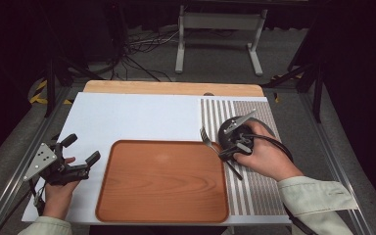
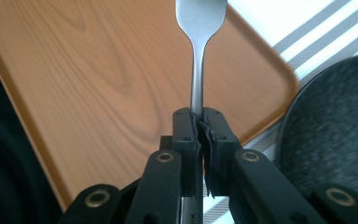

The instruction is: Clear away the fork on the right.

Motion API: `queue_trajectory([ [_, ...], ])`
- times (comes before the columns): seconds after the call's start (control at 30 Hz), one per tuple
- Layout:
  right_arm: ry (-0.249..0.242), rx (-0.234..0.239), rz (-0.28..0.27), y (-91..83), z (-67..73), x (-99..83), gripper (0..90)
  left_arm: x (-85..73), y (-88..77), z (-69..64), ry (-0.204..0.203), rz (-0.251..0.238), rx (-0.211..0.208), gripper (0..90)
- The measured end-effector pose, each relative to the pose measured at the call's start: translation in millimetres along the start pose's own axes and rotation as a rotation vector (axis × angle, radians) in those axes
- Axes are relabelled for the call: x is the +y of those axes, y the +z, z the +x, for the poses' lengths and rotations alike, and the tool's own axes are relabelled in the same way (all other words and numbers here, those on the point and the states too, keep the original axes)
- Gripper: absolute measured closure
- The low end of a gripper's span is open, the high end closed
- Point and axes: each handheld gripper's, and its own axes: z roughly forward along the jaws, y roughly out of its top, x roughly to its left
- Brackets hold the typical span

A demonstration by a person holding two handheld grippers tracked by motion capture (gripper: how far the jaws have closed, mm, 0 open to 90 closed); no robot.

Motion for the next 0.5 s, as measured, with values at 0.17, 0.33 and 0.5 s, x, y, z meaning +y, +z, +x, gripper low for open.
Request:
queue_trajectory([
  [0.17,0.079,-0.027,0.032,7.9,5.4,5.2,85.5,-0.1,0.2,0.0,-0.001,0.001,0.000,0.2],
  [0.33,0.139,-0.039,0.055,14.7,11.4,10.9,85.5,0.0,-0.1,0.3,-0.001,0.000,0.000,0.2],
  [0.5,0.181,-0.053,0.079,21.1,17.8,17.3,85.5,0.2,-0.4,0.6,-0.001,-0.004,0.000,0.1],
])
